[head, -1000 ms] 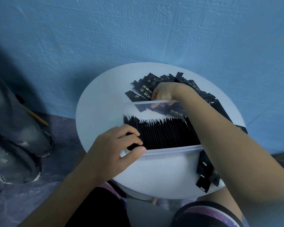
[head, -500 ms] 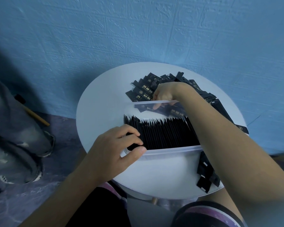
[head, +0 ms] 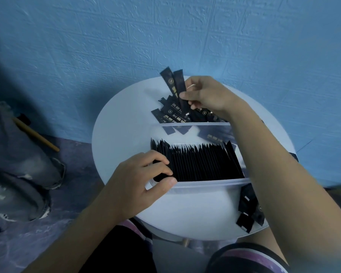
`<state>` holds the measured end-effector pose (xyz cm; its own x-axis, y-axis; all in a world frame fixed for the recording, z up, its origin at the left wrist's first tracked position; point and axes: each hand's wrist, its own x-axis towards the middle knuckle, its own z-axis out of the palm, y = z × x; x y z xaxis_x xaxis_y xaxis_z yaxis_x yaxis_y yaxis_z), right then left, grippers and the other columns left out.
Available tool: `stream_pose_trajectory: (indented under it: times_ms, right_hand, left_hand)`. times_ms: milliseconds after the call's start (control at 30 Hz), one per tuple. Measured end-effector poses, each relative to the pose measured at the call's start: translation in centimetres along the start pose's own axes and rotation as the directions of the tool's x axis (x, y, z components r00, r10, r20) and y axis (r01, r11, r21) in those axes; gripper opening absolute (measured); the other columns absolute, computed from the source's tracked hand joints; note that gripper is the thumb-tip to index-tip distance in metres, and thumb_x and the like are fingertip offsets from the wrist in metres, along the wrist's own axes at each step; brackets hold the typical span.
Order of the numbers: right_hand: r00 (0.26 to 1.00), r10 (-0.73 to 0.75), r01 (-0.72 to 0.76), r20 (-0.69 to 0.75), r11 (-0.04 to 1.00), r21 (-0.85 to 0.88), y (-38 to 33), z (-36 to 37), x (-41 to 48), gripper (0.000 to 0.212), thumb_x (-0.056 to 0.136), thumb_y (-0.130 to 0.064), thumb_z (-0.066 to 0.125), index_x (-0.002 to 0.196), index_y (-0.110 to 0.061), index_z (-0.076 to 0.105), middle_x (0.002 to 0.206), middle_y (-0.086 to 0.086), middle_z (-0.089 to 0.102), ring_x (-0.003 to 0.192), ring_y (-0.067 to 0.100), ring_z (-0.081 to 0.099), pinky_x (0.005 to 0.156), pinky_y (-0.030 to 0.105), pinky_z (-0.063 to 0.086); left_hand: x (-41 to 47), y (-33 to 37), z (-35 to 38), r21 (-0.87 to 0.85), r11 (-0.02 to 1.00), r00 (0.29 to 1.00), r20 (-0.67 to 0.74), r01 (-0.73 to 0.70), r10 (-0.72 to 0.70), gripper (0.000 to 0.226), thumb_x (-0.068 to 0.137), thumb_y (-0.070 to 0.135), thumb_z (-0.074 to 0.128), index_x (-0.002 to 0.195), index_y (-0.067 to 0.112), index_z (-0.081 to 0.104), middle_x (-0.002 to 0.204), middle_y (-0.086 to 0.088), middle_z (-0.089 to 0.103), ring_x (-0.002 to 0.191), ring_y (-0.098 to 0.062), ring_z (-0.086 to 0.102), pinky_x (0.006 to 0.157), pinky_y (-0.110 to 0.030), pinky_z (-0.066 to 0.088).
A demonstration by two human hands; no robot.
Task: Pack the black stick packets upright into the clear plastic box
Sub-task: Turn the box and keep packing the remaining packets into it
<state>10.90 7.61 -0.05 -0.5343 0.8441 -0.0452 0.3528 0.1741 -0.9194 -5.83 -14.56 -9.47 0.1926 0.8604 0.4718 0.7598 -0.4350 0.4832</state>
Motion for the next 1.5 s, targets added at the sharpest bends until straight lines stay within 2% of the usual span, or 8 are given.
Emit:
stream_pose_trajectory:
  times_ms: [133, 267, 367, 500, 1033, 1133, 1333, 1500]
  right_hand:
    - [0.999, -0.034, 0.034, -0.005, 0.994, 0.105, -2.3, 0.3, -3.8, 0.013, 0.093, -0.004, 0.068, 0.106, -0.006, 0.066, 0.072, 0.003, 0.057, 0.055, 0.010, 0.056, 0.054, 0.020, 0.052]
    - [0.990, 0.086, -0.076, 0.115, 0.993, -0.086, -1.9, 2.1, -8.9, 0.013, 0.091, -0.009, 0.072, 0.094, -0.006, 0.059, 0.066, 0.003, 0.054, 0.050, 0.011, 0.054, 0.044, 0.021, 0.050]
    - [0.960, 0.238, -0.206, 0.147, 0.957, -0.202, -0.2, 4.4, -10.9, 0.027, 0.091, -0.018, 0.074, 0.104, -0.001, 0.057, 0.066, 0.010, 0.059, 0.052, 0.018, 0.059, 0.048, 0.027, 0.054]
    - [0.931, 0.342, -0.312, 0.127, 0.927, -0.209, 0.7, 6.6, -11.4, 0.028, 0.095, -0.024, 0.070, 0.108, -0.005, 0.055, 0.064, 0.010, 0.064, 0.046, 0.017, 0.061, 0.046, 0.023, 0.051]
    - [0.945, 0.323, -0.278, 0.058, 0.883, -0.379, 1.6, 7.9, -11.0, 0.046, 0.095, -0.049, 0.063, 0.072, -0.009, 0.063, 0.054, 0.003, 0.064, 0.048, 0.015, 0.063, 0.051, 0.021, 0.051]
    - [0.949, 0.306, -0.258, 0.072, 0.889, -0.378, 1.7, 8.0, -11.0, 0.047, 0.100, -0.047, 0.055, 0.071, -0.011, 0.063, 0.055, 0.003, 0.064, 0.049, 0.013, 0.063, 0.050, 0.021, 0.051]
    - [0.955, 0.284, -0.259, 0.081, 0.938, -0.232, 1.5, 7.2, -10.5, 0.014, 0.099, -0.020, 0.063, 0.109, -0.010, 0.059, 0.076, 0.009, 0.066, 0.058, 0.015, 0.061, 0.052, 0.023, 0.054]
    - [0.934, 0.288, -0.259, 0.213, 0.953, -0.157, 1.3, 6.6, -10.0, 0.062, 0.096, -0.005, 0.064, 0.151, -0.015, 0.037, 0.086, 0.009, 0.064, 0.067, 0.015, 0.062, 0.053, 0.020, 0.055]
  left_hand:
    - [-0.1, -0.1, 0.0, -0.010, 1.000, 1.000, 0.004, 0.007, -0.007, 0.037, 0.099, 0.050, 0.049, 0.094, 0.024, 0.075, 0.111, 0.016, 0.064, 0.087, -0.004, 0.061, 0.072, -0.028, 0.050]
    - [-0.2, 0.1, -0.1, -0.011, 1.000, 1.000, 0.009, -0.004, 0.004, 0.042, 0.101, 0.054, 0.045, 0.096, 0.024, 0.076, 0.112, 0.016, 0.064, 0.087, -0.005, 0.061, 0.073, -0.025, 0.049]
    - [-0.4, 0.2, -0.1, -0.005, 1.000, 1.000, 0.001, -0.018, 0.018, 0.040, 0.100, 0.052, 0.047, 0.095, 0.025, 0.077, 0.111, 0.016, 0.064, 0.085, -0.005, 0.062, 0.072, -0.024, 0.048]
    - [-0.5, 0.2, 0.0, 0.006, 1.000, 1.000, -0.021, -0.023, 0.023, 0.038, 0.099, 0.050, 0.050, 0.096, 0.024, 0.077, 0.111, 0.015, 0.064, 0.081, -0.007, 0.061, 0.072, -0.021, 0.046]
    - [-0.3, 0.1, -0.7, 0.016, 0.999, 0.999, 0.031, -0.034, 0.033, 0.033, 0.098, 0.047, 0.051, 0.111, 0.032, 0.077, 0.114, 0.017, 0.063, 0.078, 0.006, 0.050, 0.074, -0.009, 0.041]
    - [-0.3, 0.1, -0.9, 0.019, 1.000, 0.998, 0.069, -0.017, 0.016, 0.034, 0.097, 0.050, 0.050, 0.113, 0.035, 0.076, 0.116, 0.019, 0.060, 0.080, 0.004, 0.052, 0.072, -0.016, 0.046]
    - [-0.2, 0.1, -1.1, 0.042, 0.999, 0.994, 0.105, -0.010, 0.006, 0.034, 0.097, 0.053, 0.049, 0.105, 0.036, 0.077, 0.117, 0.020, 0.059, 0.079, 0.001, 0.051, 0.072, -0.014, 0.041]
    - [-0.3, 0.0, -1.0, 0.096, 0.994, 0.998, 0.041, -0.056, 0.053, 0.036, 0.097, 0.054, 0.051, 0.107, 0.031, 0.077, 0.115, 0.016, 0.064, 0.080, -0.005, 0.057, 0.065, -0.031, 0.053]
